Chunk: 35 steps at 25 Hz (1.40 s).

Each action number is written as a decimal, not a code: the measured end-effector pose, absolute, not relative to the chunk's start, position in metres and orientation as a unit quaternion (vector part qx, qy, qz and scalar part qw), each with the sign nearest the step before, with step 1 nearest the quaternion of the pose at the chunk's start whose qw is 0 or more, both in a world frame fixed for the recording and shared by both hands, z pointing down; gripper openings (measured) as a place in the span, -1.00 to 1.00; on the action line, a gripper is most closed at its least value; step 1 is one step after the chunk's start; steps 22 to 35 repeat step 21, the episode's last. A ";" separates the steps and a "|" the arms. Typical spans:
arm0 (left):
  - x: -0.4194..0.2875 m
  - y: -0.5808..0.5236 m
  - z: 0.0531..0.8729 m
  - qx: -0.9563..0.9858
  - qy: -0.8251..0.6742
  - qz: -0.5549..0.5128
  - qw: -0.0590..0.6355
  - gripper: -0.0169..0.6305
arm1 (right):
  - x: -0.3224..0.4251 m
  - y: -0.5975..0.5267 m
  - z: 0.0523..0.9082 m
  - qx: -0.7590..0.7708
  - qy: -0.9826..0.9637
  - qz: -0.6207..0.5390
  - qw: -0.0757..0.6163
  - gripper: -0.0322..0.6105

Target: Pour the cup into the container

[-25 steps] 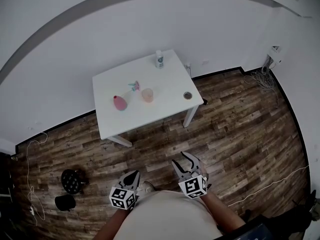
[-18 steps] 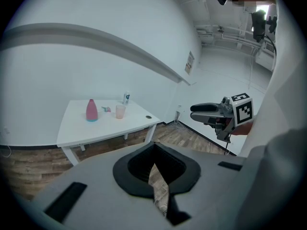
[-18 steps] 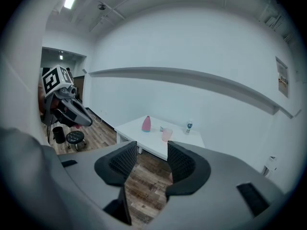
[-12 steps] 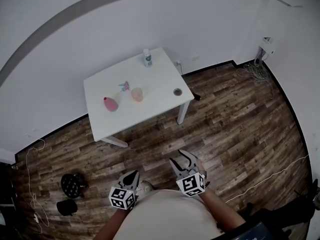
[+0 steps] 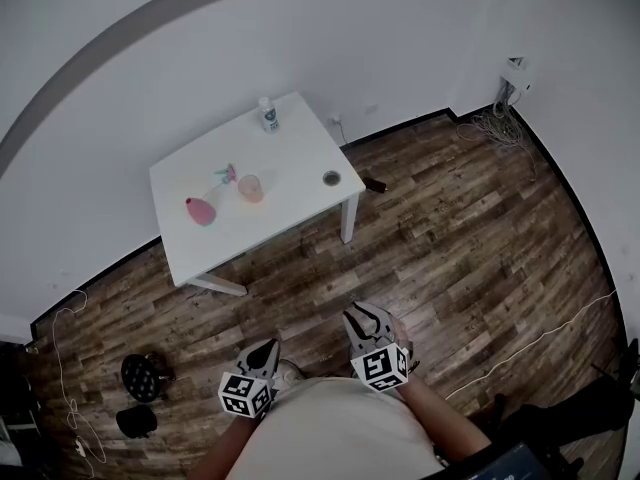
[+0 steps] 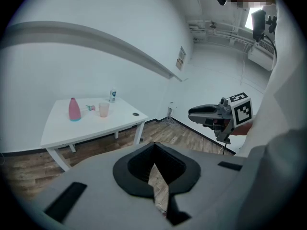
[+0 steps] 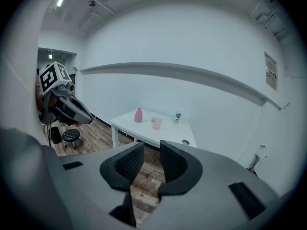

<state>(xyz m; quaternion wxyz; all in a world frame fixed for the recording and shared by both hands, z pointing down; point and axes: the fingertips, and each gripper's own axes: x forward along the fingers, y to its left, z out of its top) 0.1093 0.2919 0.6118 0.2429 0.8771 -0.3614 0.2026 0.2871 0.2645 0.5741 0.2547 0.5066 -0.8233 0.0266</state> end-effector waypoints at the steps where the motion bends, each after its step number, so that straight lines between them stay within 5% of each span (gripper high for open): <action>1: 0.115 0.293 0.611 0.877 -0.361 0.203 0.242 -0.92 | 0.293 0.266 0.574 0.508 -0.823 0.028 0.253 -0.57; 16: 0.194 0.299 0.579 0.892 -0.371 0.135 0.219 -0.92 | 0.369 0.281 0.563 0.514 -0.828 0.057 0.217 -0.57; 21: 0.228 0.293 0.554 0.903 -0.357 0.059 0.233 -0.65 | 0.379 0.278 0.549 0.497 -0.844 0.072 0.189 -0.57; 35: 0.228 0.293 0.554 0.903 -0.357 0.059 0.233 -0.65 | 0.379 0.278 0.549 0.497 -0.844 0.072 0.189 -0.57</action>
